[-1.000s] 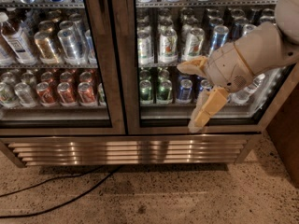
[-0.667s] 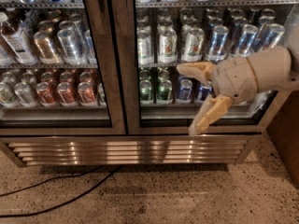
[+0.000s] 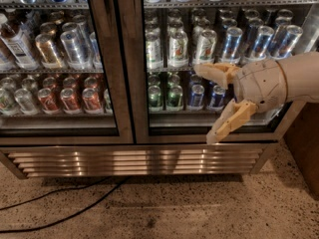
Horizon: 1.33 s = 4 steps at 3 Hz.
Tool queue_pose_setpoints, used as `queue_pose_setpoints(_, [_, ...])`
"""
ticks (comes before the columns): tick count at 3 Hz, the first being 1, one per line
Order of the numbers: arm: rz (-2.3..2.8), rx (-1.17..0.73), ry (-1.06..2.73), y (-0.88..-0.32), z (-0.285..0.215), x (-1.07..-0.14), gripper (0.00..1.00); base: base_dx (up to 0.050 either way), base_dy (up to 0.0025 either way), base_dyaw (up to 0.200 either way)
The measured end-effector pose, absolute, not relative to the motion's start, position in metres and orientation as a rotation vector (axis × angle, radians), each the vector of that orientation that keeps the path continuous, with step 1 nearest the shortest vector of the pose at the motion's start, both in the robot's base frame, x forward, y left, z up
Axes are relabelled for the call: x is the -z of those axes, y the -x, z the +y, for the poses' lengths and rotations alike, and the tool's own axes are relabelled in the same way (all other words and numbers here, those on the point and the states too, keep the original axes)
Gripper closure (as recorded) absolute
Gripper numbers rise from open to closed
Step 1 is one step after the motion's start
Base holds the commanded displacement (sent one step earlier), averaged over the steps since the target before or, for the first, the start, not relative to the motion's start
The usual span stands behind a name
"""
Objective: Open right fridge door
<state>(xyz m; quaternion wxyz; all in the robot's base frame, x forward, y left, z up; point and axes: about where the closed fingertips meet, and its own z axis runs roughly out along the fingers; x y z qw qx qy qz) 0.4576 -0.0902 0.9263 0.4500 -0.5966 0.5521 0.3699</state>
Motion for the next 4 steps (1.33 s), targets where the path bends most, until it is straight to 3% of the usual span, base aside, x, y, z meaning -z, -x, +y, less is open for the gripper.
queue_pose_setpoints(2, [1.261,-0.873,1.515,-0.449,-0.064,-0.986,0.0,0.0,0.0,0.0])
queue_pose_setpoints(4, [1.252,-0.884,1.515,-0.448,-0.063,-0.987,0.0,0.0,0.0,0.0])
